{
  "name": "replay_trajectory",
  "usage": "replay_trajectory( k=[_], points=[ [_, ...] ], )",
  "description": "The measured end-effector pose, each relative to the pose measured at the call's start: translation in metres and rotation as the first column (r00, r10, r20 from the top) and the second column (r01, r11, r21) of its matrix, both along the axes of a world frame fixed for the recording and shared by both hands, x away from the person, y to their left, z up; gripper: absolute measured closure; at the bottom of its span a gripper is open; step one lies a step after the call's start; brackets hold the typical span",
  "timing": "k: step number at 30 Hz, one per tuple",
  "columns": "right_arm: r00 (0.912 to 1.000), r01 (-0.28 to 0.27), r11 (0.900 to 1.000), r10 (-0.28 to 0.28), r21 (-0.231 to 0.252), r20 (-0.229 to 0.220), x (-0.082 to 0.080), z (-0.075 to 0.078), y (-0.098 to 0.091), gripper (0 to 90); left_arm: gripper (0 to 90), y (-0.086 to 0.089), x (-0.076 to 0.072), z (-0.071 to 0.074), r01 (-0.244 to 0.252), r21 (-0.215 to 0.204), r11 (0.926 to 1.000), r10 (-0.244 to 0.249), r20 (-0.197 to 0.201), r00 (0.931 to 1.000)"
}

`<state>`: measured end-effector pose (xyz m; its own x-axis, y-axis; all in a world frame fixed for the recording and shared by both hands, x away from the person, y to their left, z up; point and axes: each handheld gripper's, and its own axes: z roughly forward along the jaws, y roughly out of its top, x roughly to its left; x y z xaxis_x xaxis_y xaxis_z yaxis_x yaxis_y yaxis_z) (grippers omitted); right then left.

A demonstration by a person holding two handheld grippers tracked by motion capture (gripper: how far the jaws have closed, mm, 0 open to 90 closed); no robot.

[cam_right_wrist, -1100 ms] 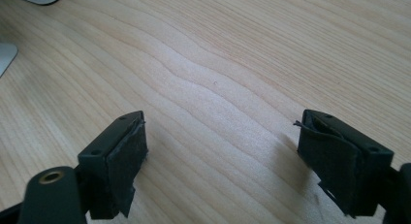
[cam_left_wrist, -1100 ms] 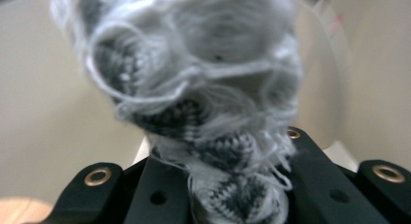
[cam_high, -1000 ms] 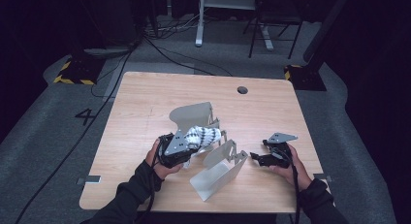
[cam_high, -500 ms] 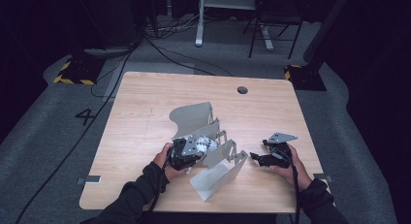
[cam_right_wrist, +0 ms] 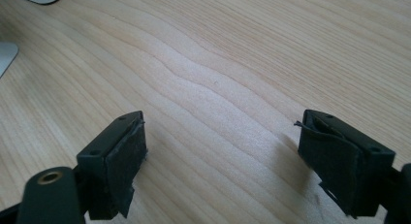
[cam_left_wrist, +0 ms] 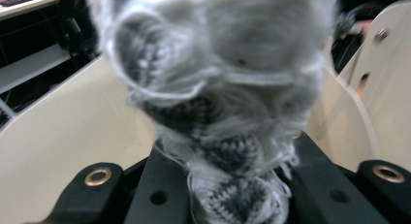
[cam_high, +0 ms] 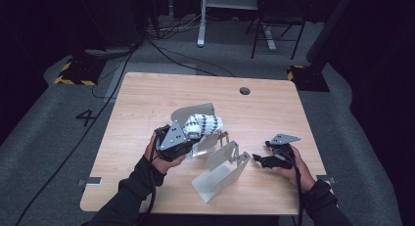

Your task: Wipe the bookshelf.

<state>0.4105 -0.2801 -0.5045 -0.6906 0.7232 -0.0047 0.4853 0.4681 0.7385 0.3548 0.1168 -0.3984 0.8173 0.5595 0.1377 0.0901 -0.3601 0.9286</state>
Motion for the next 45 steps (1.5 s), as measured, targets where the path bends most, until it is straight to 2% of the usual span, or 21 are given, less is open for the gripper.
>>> replay_trajectory(
  k=[2, 6, 7, 11, 14, 16, 18, 23, 27, 28, 31, 32, 34, 37, 38, 42, 43, 45],
  points=[
    [1.0, 0.001, 1.0, -0.001, 0.004, 0.001, 0.0, 0.0, 0.0, 17.8, 77.5, 0.001, -0.001, -0.001, 0.005, 0.01, 0.9999, -0.005, -0.003, 1.0],
    [1.0, -0.002, 1.0, 0.002, 0.0, 0.0, 0.0, 0.0, 0.0, 17.8, 77.5, -0.007, -0.003, -0.017, 0.034, 0.107, 0.9937, -0.029, -0.048, 0.9984],
    [1.0, -0.002, 1.0, 0.002, 0.0, 0.001, 0.0, 0.0, 0.0, 17.8, 77.5, -0.009, -0.002, -0.021, 0.035, 0.118, 0.9924, -0.028, -0.062, 0.9977],
    [1.0, -0.003, 1.0, 0.003, 0.0, 0.001, 0.0, 0.0, -0.001, 17.8, 77.4, -0.017, 0.004, -0.039, 0.059, 0.125, 0.9904, -0.041, -0.142, 0.9891],
    [1.0, -0.003, 1.0, 0.003, 0.0, 0.001, -0.001, 0.0, -0.001, 17.8, 77.4, -0.023, 0.009, -0.054, 0.068, 0.159, 0.9849, -0.037, -0.19, 0.9811],
    [1.0, -0.005, 1.0, 0.005, -0.002, 0.001, -0.001, 0.0, -0.001, 17.7, 77.4, -0.027, 0.011, -0.062, 0.071, 0.194, 0.9784, -0.031, -0.206, 0.9781],
    [1.0, -0.005, 1.0, 0.005, 0.0, 0.001, -0.001, 0.0, -0.001, 17.7, 77.4, -0.029, 0.014, -0.07, 0.082, 0.209, 0.9745, -0.031, -0.234, 0.9717],
    [1.0, -0.004, 1.0, 0.004, -0.001, 0.0, -0.001, 0.0, -0.001, 17.7, 77.3, -0.039, 0.016, -0.087, 0.11, 0.272, 0.9559, -0.03, -0.28, 0.9594],
    [1.0, -0.003, 1.0, 0.003, -0.001, 0.0, -0.002, 0.0, -0.001, 17.7, 77.2, -0.044, 0.017, -0.094, 0.126, 0.287, 0.9495, -0.037, -0.298, 0.9539],
    [1.0, -0.003, 1.0, 0.003, -0.001, 0.0, -0.001, 0.0, -0.001, 17.7, 77.2, -0.045, 0.017, -0.094, 0.124, 0.283, 0.9511, -0.035, -0.301, 0.953],
    [1.0, -0.004, 1.0, 0.004, 0.0, 0.0, -0.002, 0.0, -0.001, 17.7, 77.1, -0.046, 0.018, -0.095, 0.125, 0.288, 0.9495, -0.033, -0.302, 0.9526],
    [1.0, -0.004, 1.0, 0.004, -0.001, 0.0, -0.001, 0.0, -0.001, 17.7, 77.1, -0.047, 0.017, -0.095, 0.126, 0.285, 0.9502, -0.039, -0.291, 0.9558],
    [1.0, -0.003, 1.0, 0.003, -0.001, 0.0, -0.001, 0.0, -0.001, 17.7, 77.1, -0.05, 0.01, -0.09, 0.17, 0.262, 0.95, -0.101, -0.259, 0.9606],
    [1.0, -0.004, 1.0, 0.004, -0.001, 0.0, -0.002, 0.0, -0.001, 17.7, 77.1, -0.053, 0.004, -0.079, 0.174, 0.282, 0.9434, -0.116, -0.212, 0.9703],
    [1.0, -0.004, 1.0, 0.004, -0.001, 0.0, -0.002, 0.0, -0.001, 17.7, 77.1, -0.052, 0.001, -0.075, 0.163, 0.283, 0.9452, -0.111, -0.192, 0.9751],
    [1.0, -0.003, 1.0, 0.003, -0.001, 0.0, -0.002, 0.0, -0.001, 17.7, 77.1, -0.047, -0.004, -0.06, 0.148, 0.263, 0.9534, -0.116, -0.133, 0.9843],
    [1.0, -0.004, 1.0, 0.004, -0.001, 0.0, -0.002, 0.0, -0.001, 17.7, 77.2, -0.047, -0.004, -0.06, 0.148, 0.263, 0.9534, -0.116, -0.133, 0.9843],
    [1.0, -0.004, 1.0, 0.004, -0.001, 0.0, -0.002, 0.0, -0.001, 17.7, 77.2, -0.042, -0.009, -0.05, 0.145, 0.244, 0.959, -0.125, -0.096, 0.9876]
  ],
)
